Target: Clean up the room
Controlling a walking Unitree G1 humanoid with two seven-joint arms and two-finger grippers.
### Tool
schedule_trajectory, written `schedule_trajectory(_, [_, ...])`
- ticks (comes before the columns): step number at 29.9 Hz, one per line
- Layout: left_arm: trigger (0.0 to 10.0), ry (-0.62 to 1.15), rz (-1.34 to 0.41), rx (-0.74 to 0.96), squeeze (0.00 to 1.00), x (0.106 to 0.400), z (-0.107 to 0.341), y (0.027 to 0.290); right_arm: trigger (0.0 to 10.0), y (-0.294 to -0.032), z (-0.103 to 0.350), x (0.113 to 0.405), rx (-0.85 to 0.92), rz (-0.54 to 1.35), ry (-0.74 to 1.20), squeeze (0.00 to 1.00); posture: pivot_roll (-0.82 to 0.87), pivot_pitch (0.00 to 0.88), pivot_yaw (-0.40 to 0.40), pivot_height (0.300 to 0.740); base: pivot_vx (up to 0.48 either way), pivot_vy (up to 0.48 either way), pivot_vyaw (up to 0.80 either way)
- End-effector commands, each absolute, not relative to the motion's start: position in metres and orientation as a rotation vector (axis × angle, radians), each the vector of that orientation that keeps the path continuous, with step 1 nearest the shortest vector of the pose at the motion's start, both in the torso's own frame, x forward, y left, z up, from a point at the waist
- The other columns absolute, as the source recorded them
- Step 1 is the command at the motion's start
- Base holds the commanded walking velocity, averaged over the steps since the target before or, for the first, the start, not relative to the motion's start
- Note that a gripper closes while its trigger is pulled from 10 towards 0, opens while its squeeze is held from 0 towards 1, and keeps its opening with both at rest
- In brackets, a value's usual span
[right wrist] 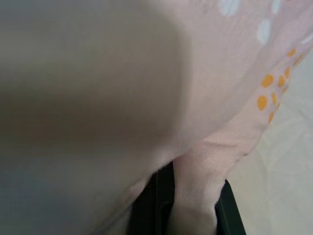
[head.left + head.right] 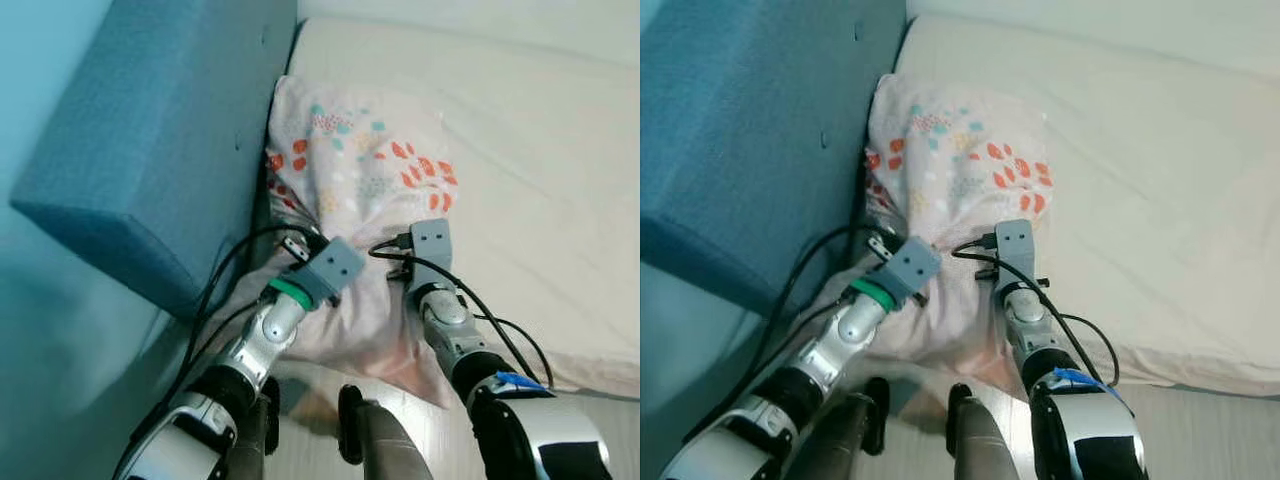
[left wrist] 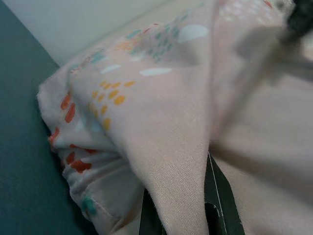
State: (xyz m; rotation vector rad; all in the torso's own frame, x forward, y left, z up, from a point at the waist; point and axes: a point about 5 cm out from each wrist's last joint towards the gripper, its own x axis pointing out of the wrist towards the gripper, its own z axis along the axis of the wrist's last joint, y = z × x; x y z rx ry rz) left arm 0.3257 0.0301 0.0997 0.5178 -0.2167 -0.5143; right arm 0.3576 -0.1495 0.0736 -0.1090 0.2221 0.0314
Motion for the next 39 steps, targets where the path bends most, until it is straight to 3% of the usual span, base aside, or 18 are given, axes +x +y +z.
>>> schedule_trajectory(1, [10.0,-0.183,-0.63,0.508,0.0,0.309,0.085,0.008,10.0,-0.142,0.062,0.351,-0.074,0.045,0.263,0.0,0.04,0.318,0.008,0.74,0.0,0.0,0.0])
schedule_trajectory(11, [10.0,-0.124,-0.564,0.31,0.0,0.32,0.098,0.001,10.0,-0.16,0.081,0.36,-0.048,-0.034,0.178,0.0,0.04,0.307,0.004,0.74,0.0,0.0,0.0])
schedule_trajectory(24, [10.0,-0.137,-0.532,0.297,0.0,0.329,0.11,-0.008,10.0,-0.186,0.098,0.368,-0.087,-0.136,0.123,0.0,0.03,0.301,0.004,0.74,0.0,0.0,0.0])
schedule_trajectory(25, [10.0,-0.136,-0.528,0.296,1.0,0.331,0.111,-0.007,10.0,-0.186,0.1,0.368,-0.078,-0.137,0.113,0.98,0.03,0.3,0.002,0.74,0.0,0.0,0.0])
schedule_trajectory(37, [10.0,-0.13,-0.523,0.319,1.0,0.332,0.104,0.004,10.0,-0.175,0.091,0.363,-0.087,-0.109,0.105,1.0,0.02,0.297,-0.006,0.74,0.0,0.0,0.0])
schedule_trajectory(38, [10.0,-0.128,-0.523,0.32,0.1,0.33,0.102,0.006,10.0,-0.174,0.089,0.361,-0.105,-0.114,0.105,0.23,0.02,0.295,-0.006,0.74,0.0,0.0,0.0])
schedule_trajectory(39, [10.0,-0.128,-0.523,0.32,0.1,0.33,0.102,0.006,10.0,-0.174,0.089,0.361,-0.105,-0.114,0.105,0.23,0.02,0.295,-0.006,0.74,0.0,0.0,0.0])
